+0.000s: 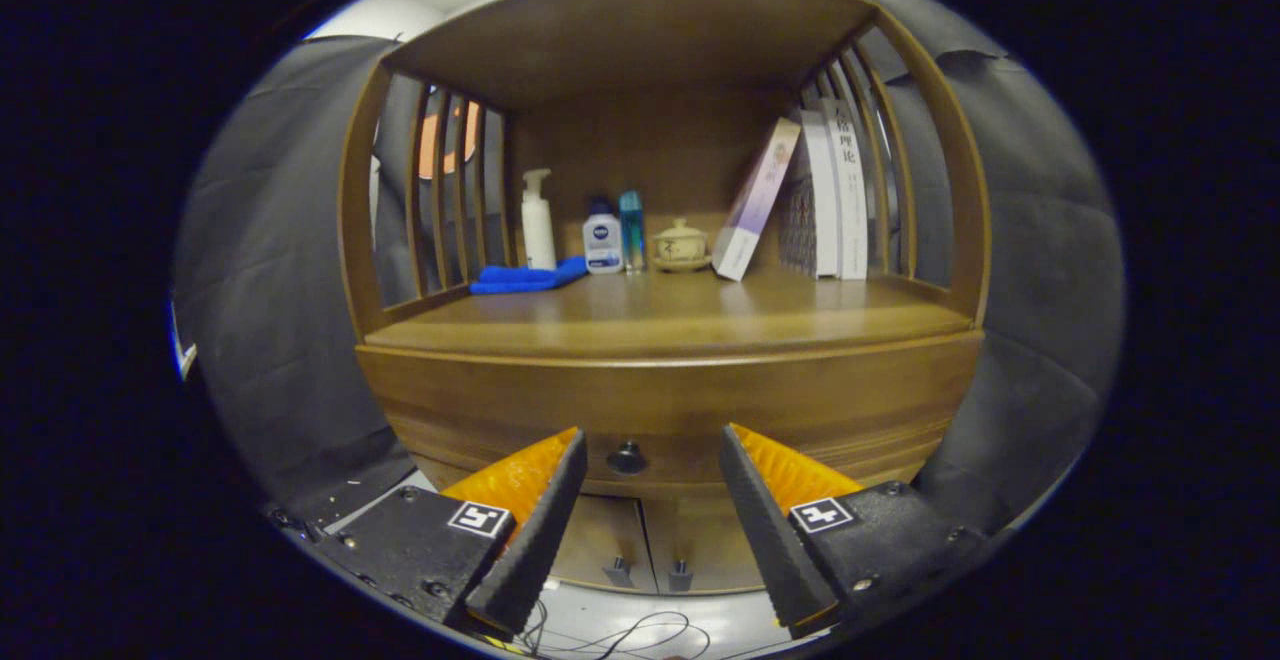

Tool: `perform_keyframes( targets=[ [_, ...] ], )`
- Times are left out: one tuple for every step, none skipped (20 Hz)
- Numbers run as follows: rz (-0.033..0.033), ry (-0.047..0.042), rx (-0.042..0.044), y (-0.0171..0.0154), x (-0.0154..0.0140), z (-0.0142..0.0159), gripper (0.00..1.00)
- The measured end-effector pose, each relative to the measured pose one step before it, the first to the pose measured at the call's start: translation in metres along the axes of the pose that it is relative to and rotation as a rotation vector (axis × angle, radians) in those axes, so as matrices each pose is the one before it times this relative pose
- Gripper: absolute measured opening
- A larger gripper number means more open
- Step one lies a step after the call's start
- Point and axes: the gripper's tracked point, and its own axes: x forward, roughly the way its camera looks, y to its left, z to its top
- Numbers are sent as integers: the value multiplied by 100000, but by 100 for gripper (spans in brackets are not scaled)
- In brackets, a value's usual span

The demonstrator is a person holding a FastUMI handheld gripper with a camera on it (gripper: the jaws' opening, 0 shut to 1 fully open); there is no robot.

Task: Pull open the drawer, take out the items inside it, and place them on the countertop above the cabinet.

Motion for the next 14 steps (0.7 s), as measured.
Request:
perform_keyframes(
  targets=[
    [-471,221,-145,-7,578,-401,86],
    [-465,527,-261,125,550,-253,82],
    [-754,611,-554,148,312,-315,78],
    [-246,261,-556,171,358,-177,72],
    [-1244,-84,-548,-114,150,-146,68],
    [-909,-294,-504,82,174,42,64],
    [142,-699,277,450,189,-69,62],
    [-441,-346,-915,327,402,98,60],
    [-1024,537,-2219,131,976,-86,58],
    [-667,1043,-1268,211,395,-324,55],
    [-417,1187,-170,204,233,-532,52],
    [-1061,578,990,-80,-17,-189,49],
    [-332,185,746,6,207,-273,47],
    [648,155,1205,115,77,-145,43]
  ],
)
